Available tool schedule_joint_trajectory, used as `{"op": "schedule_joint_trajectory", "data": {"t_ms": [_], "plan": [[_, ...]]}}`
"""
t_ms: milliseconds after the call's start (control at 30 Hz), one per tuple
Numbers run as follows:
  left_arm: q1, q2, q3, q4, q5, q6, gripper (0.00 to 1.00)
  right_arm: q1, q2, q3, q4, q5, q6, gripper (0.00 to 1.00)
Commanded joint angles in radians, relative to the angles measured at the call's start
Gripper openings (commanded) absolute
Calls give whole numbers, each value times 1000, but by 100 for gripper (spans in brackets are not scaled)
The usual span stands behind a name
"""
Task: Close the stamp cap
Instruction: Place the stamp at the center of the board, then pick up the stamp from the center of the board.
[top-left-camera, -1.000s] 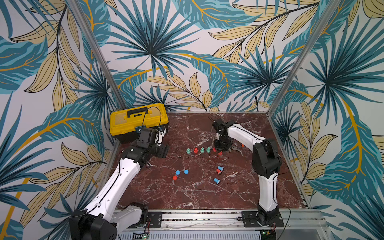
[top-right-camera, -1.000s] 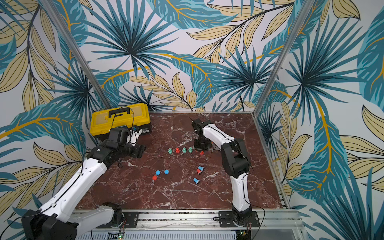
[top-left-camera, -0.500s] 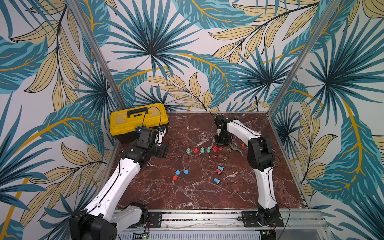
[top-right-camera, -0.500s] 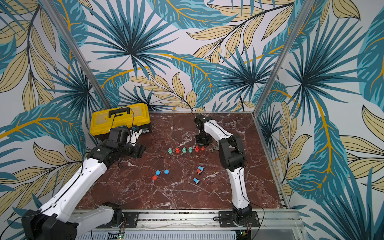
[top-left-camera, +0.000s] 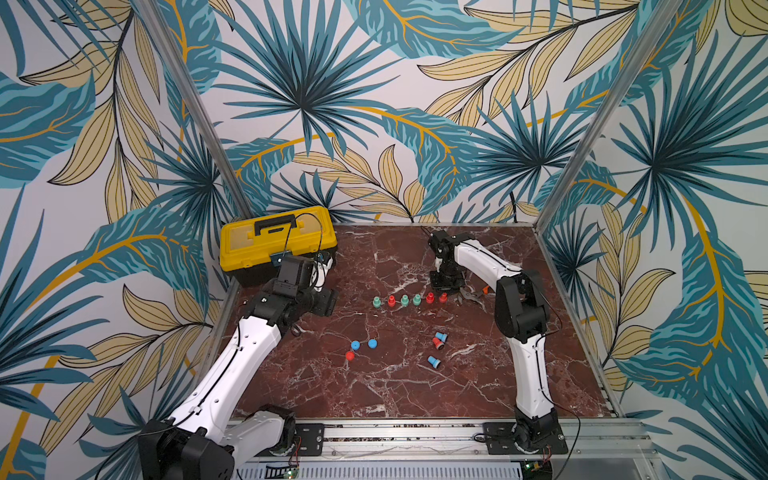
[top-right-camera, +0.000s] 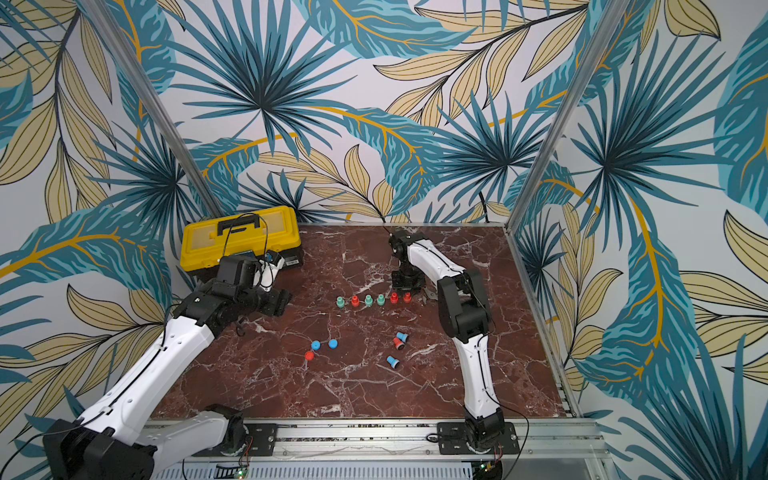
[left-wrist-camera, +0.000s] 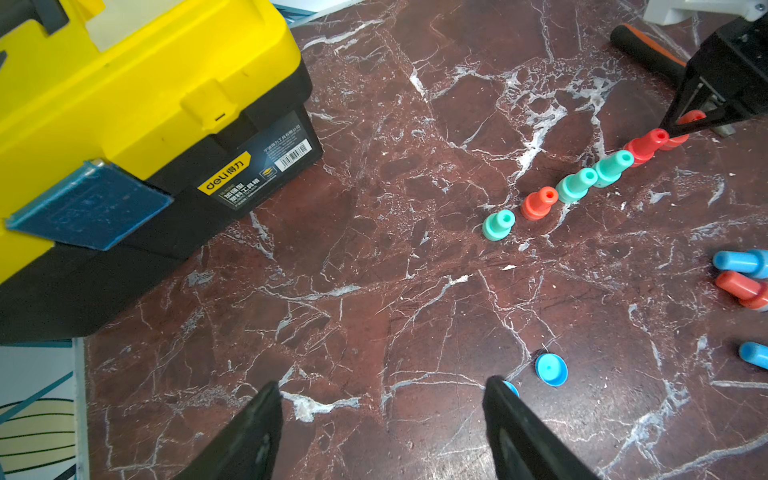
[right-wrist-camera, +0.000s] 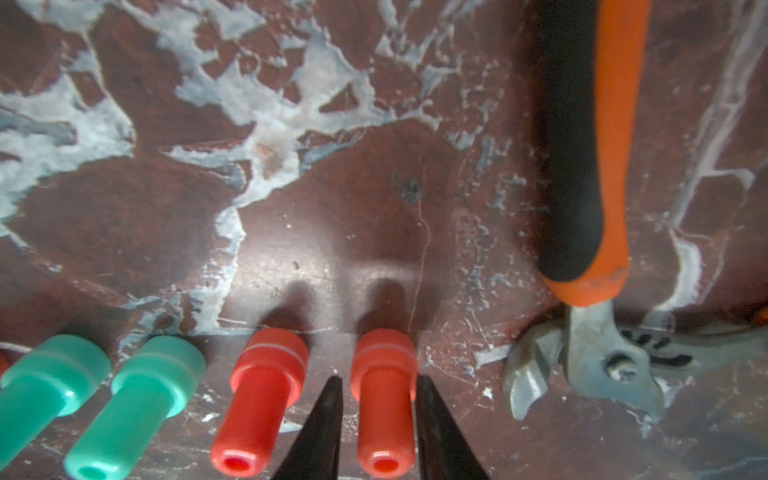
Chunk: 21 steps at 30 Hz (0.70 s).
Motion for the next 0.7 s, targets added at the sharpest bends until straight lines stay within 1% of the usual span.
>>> {"op": "schedule_joint_trajectory", "data": {"t_ms": [0,167,333,500,667], "plan": [[7,-9,0,3,-3,5,78,-1,-54,16,-48,10,0,32],[8,-9,1,3,-2,5,78,1,-118,7,-64,5,3,33],[7,-10,1,3,-3,6,78,7,-200,-46,-61,-19,10,32],[8,-11,1,3,0,5,78,38,-305,-171,-33,-52,18,32],[7,-13,0,3,2,5,78,112,-400,-310,-16,-61,28,32]]}}
